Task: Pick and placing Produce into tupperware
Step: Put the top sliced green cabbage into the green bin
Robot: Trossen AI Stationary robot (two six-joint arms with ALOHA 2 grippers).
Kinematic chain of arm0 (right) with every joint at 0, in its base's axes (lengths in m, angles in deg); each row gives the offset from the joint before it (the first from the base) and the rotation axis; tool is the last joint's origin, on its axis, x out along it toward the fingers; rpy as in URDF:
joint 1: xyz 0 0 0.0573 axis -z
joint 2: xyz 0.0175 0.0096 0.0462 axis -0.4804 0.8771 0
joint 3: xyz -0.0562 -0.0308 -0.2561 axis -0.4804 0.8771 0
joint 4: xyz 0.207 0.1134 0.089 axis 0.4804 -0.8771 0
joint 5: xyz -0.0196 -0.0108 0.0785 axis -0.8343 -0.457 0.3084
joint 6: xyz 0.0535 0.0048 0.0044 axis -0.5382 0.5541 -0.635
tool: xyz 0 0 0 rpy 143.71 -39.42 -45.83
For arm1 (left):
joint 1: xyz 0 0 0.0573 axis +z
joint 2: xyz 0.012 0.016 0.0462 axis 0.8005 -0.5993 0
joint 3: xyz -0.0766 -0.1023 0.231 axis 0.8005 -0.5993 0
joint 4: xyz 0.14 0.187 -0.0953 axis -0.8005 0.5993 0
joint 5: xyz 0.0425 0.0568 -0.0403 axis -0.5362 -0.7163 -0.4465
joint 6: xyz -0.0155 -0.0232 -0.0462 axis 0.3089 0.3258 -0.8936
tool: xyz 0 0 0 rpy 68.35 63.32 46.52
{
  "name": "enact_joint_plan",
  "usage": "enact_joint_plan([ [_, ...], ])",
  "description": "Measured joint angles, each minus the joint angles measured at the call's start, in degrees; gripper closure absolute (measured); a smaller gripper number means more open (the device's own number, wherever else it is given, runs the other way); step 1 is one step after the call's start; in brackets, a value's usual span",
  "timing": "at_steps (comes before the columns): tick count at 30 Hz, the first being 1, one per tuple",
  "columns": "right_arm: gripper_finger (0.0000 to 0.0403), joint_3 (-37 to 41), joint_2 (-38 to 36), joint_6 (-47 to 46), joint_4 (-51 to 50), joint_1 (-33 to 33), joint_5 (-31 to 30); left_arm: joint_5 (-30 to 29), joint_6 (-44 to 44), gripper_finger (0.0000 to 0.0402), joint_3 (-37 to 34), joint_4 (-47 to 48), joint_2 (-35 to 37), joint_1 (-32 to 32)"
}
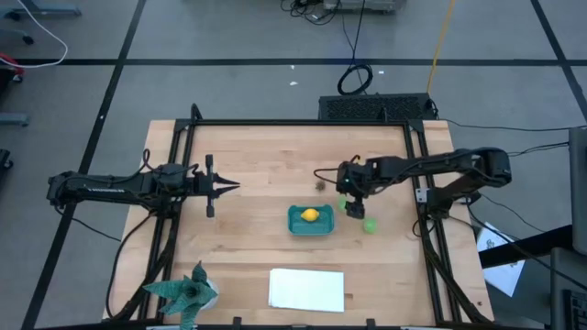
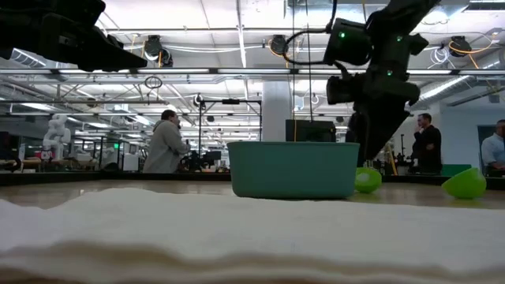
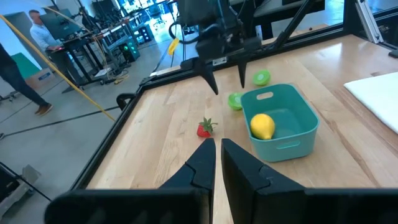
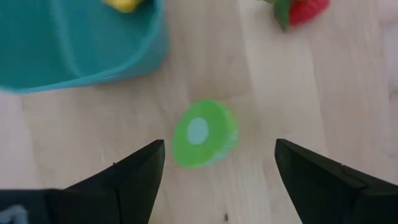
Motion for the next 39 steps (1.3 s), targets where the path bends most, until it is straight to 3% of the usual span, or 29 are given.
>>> enact_joint_plan([
  [11,0.0105,0.0,5.7,-1.8,0.9,1.9,4.4,0.0,0.0,0.0371,0.0,0.8,0.0,0.0],
  [39,0.0114,-0.1,11.0,0.5,4.4,3.4,4.1,0.0,0.5,0.0371,0.0,1.8,0.0,0.0],
])
